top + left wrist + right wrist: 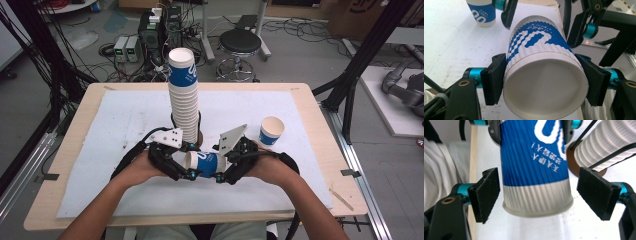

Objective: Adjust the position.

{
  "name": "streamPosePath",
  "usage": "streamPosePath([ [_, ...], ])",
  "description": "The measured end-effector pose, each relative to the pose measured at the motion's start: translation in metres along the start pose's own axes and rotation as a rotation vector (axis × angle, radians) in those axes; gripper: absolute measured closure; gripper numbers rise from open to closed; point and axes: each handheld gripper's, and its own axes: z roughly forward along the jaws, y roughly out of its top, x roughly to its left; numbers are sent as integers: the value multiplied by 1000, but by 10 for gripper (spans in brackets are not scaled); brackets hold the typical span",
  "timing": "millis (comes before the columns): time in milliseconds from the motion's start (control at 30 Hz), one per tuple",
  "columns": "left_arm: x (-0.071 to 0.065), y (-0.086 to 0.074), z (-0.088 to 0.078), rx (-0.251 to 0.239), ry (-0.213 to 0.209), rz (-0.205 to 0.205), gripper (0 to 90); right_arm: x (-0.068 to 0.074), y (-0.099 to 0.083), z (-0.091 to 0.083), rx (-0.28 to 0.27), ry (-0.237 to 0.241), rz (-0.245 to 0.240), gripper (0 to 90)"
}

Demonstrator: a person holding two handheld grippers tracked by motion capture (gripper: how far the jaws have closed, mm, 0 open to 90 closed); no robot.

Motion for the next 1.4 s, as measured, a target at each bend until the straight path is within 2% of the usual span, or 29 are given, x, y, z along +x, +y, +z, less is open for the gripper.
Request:
streamPosePath([
  [133,1,-6,-5,-67,3,-16,288,-2,-12,-7,-96,5,54,193],
  [233,3,-11,-9,-113,-1,-31,287,-3,-23,-13,-197,6,106,193],
  [367,3,-16,-14,-168,-3,-29,287,-3,-38,-18,-303,1,169,193],
  [500,3,-21,-17,-232,-13,-23,287,-2,-51,-17,-376,14,228,193],
  [600,3,-24,-18,-255,-20,-15,286,0,-59,-14,-416,20,249,193],
  [800,2,-29,-17,-301,-28,3,286,5,-70,-8,-485,34,283,193],
  [1000,1,-30,-13,-308,-42,23,286,9,-74,0,-533,61,295,193],
  [1233,-1,-29,-10,-318,-73,36,287,10,-73,8,-543,89,291,193],
  [1400,-2,-28,-8,-341,-95,42,288,10,-69,11,-555,129,292,183],
])
